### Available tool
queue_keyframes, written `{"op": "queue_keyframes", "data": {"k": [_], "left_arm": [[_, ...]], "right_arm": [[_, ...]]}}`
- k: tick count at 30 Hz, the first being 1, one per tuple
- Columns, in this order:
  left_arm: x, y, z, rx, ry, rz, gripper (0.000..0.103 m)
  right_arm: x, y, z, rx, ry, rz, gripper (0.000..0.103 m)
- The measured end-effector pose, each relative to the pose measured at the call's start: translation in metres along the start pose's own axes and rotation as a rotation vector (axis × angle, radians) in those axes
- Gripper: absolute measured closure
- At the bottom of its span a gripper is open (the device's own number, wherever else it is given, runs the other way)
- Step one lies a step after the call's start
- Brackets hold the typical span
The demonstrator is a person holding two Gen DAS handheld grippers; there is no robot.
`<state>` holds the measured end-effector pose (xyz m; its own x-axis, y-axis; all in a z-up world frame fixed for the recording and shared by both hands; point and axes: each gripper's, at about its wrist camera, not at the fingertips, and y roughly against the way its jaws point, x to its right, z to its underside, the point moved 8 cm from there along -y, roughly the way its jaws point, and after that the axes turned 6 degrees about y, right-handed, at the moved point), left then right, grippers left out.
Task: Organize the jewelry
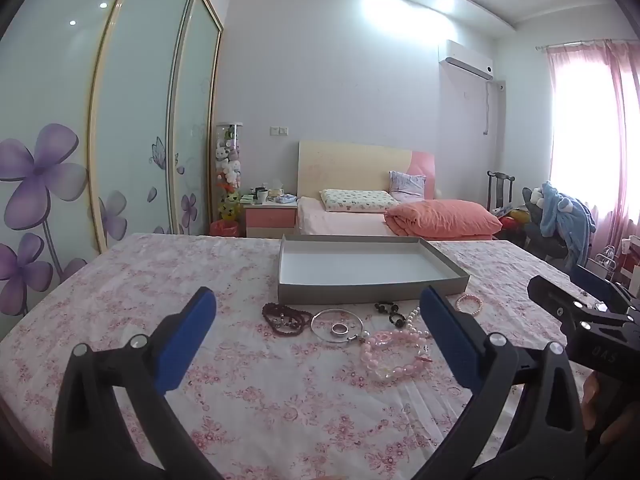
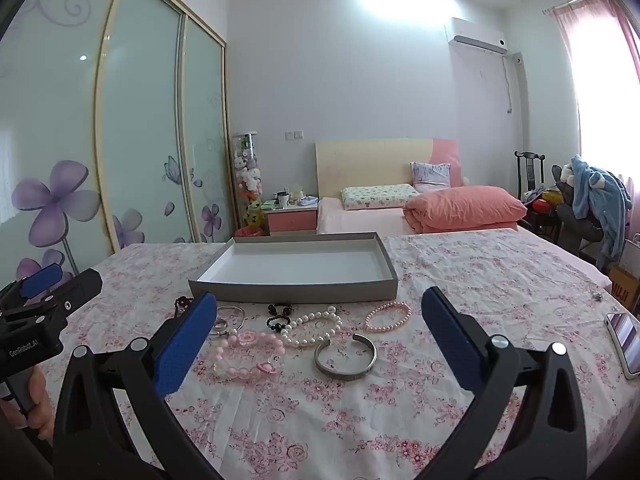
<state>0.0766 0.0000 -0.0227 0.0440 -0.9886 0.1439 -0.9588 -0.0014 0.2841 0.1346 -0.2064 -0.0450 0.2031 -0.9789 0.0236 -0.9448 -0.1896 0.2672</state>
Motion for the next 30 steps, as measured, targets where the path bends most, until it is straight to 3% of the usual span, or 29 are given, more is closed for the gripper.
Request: {"op": "queue_keyframes", "data": {"k": [30], "left_arm": [[0.0001,0.0001,0.0006,-0.009,0.010,0.002,0.004]], "right_arm": [[-0.0015,-0.0019,0.0012,-0.007,-0.001,-0.002,0.002]]}}
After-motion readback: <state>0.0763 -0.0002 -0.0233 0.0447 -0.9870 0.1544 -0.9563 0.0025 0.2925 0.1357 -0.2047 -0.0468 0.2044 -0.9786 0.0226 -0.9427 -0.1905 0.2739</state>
